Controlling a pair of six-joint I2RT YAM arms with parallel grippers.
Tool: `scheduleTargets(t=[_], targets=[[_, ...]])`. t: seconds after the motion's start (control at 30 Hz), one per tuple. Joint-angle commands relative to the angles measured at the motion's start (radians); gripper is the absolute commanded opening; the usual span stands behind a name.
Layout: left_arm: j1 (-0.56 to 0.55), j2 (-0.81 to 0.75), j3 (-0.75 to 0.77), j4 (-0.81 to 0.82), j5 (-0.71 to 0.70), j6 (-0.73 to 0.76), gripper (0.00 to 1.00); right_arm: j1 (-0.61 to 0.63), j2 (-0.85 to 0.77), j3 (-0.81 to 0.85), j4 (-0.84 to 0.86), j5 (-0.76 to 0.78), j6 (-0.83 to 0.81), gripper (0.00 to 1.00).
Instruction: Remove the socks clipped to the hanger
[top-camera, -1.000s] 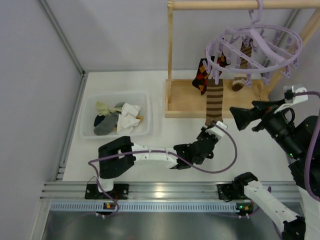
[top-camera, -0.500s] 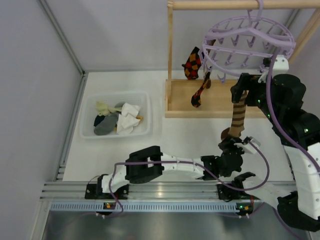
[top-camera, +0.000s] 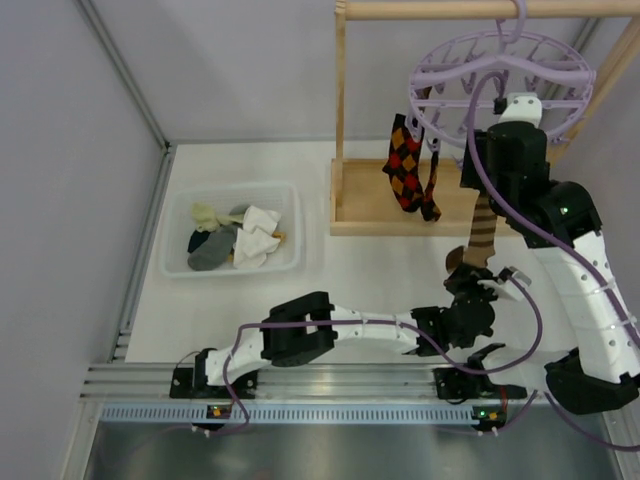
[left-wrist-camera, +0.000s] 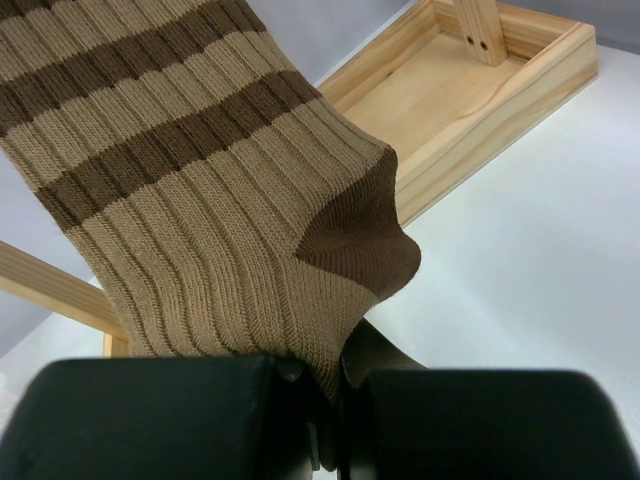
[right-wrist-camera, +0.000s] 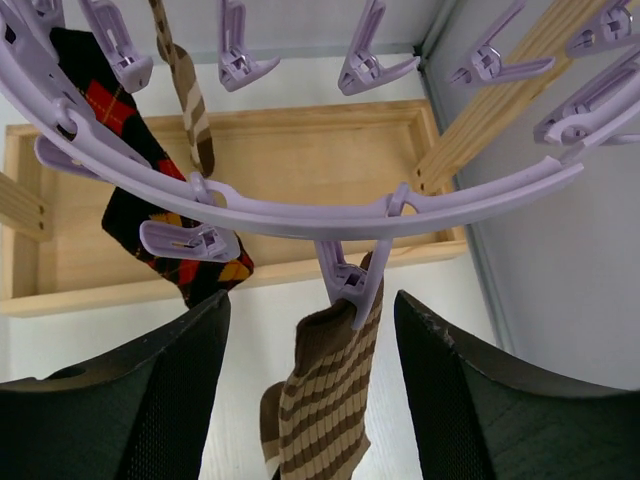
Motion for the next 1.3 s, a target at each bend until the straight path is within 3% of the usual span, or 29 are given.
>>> scheduleTargets(t=[0.0,0.37,0.6,0.9,1.13,1.23,1.27], targets=[[-0.029,0.027,0.044,0.033,-0.002,0.053,0.00,0.071,0.045,0.028,-0.029,0.219,-0.013,0.64],[-0.030,0.001,-0.005,0.033,-0.005,0.017,0.00,0.080,0.002,-0.099,0.160,0.322,-0.053,0.62],[-0.030,-0.023,-0.036,0.033,-0.001,-0.016,0.00,0.080,-0.002,-0.181,0.289,0.338,-0.090,0.54],[-0.030,-0.033,-0.050,0.033,-0.002,-0.017,0.00,0.069,0.044,-0.167,0.347,0.339,-0.131,0.53],[-0.032,-0.051,-0.074,0.032,0.008,-0.042,0.00,0.054,0.048,-0.198,0.396,0.347,-0.153,0.46],[-0.032,-0.063,-0.091,0.033,0.018,-0.054,0.00,0.054,0.044,-0.202,0.399,0.346,-0.150,0.38],[-0.032,-0.063,-0.093,0.033,0.019,-0.055,0.00,0.055,0.044,-0.205,0.400,0.347,-0.150,0.32]])
